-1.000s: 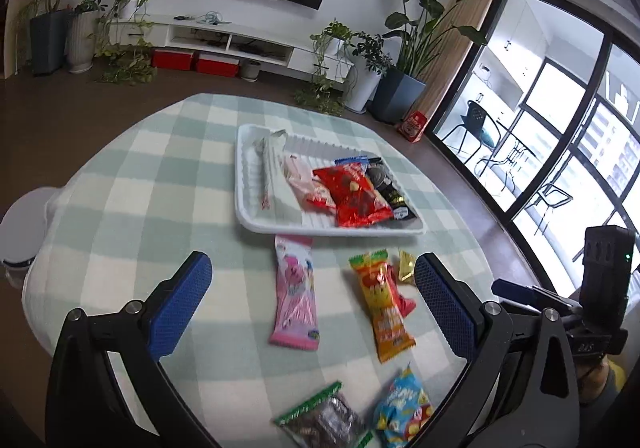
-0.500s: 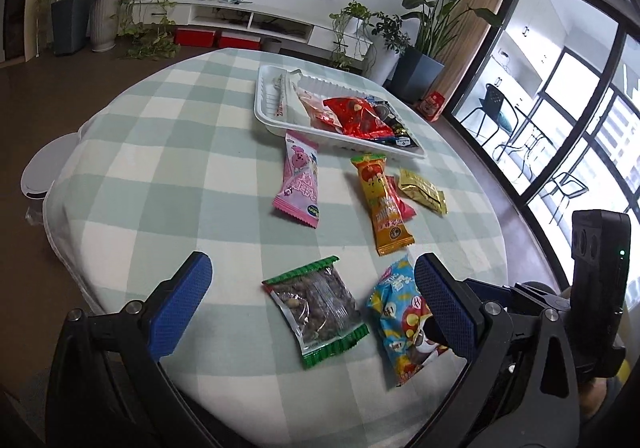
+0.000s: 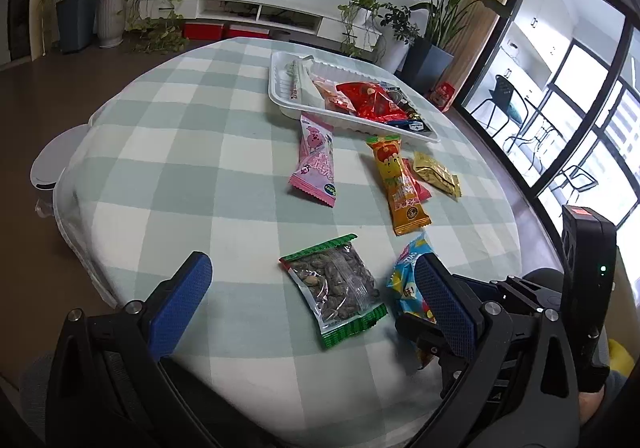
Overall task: Organize snacks
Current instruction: 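Grasp the clear green-edged nut bag with the left gripper while the right grasps the blue panda packet, then carry both packets into the white tray and open both grippers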
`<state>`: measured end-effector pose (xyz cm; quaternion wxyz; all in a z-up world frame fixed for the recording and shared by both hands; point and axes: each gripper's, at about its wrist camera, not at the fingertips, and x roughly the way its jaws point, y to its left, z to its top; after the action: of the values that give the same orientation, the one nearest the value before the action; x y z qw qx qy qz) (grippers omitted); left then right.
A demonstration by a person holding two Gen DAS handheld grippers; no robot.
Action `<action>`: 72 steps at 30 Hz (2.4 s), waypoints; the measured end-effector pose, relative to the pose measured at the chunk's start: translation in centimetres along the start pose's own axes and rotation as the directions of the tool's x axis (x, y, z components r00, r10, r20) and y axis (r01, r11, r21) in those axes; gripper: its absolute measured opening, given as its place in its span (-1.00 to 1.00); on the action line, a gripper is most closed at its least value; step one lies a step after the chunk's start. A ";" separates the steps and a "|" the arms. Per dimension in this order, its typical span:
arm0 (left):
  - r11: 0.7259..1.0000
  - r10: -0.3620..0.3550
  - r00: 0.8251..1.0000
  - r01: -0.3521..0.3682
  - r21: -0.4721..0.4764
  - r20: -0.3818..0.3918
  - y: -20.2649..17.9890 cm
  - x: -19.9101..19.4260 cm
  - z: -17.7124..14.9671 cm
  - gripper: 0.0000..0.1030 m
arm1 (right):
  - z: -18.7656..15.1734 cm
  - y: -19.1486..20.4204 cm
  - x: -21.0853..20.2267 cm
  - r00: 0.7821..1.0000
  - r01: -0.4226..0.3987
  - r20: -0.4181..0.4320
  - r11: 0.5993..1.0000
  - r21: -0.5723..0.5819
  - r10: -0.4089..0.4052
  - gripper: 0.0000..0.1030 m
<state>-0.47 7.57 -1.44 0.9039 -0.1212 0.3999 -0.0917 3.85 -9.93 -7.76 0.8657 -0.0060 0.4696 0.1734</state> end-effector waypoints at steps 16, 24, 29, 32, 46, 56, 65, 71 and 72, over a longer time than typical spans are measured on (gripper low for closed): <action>0.986 0.124 0.972 -0.098 0.136 -0.200 -3.0 7.6 -1.6 0.99 | -0.5 -3.9 -1.3 0.993 0.110 0.051 0.994 0.023 -0.111 0.29; 0.974 0.168 0.963 -0.130 0.185 -0.212 -3.5 8.7 -1.3 0.93 | -0.9 -4.3 -1.3 0.994 0.088 0.066 0.996 0.016 -0.089 0.29; 0.969 0.167 0.963 -0.120 0.217 -0.212 -3.9 8.6 -1.1 0.61 | -1.1 -4.4 -1.2 0.994 0.081 0.072 0.997 0.009 -0.081 0.29; 0.965 0.174 0.962 -0.124 0.230 -0.209 -4.0 8.6 -1.0 0.35 | -1.2 -4.3 -1.3 0.994 0.083 0.074 0.997 0.005 -0.083 0.29; 0.953 0.133 0.966 -0.064 0.295 -0.220 -4.2 8.1 -1.0 -0.42 | -1.4 -4.4 -1.5 0.995 0.074 0.072 0.997 0.006 -0.074 0.18; 0.980 0.016 0.981 0.022 0.197 -0.193 -3.2 6.7 -0.4 -0.46 | -1.4 -4.9 -1.8 0.995 0.067 0.078 0.998 0.019 -0.068 -0.02; 0.984 -0.074 0.982 0.100 0.145 -0.171 -3.3 5.6 -0.4 -0.46 | -1.3 -5.5 -2.6 0.994 0.050 0.096 0.998 0.038 -0.054 -0.13; 0.983 -0.128 0.981 0.145 0.112 -0.146 -3.4 4.7 0.1 -0.46 | -1.2 -7.0 -3.2 0.995 -0.005 0.098 0.994 0.112 -0.006 -0.14; 0.982 -0.138 0.980 0.153 0.108 -0.141 -3.4 4.6 0.3 -0.46 | -1.1 -7.4 -3.4 0.995 -0.015 0.102 0.991 0.129 0.002 -0.14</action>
<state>2.59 3.20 -3.48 0.8717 -0.0902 0.4430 -0.1890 3.55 -18.11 -6.73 0.8863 0.0612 0.4352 0.1463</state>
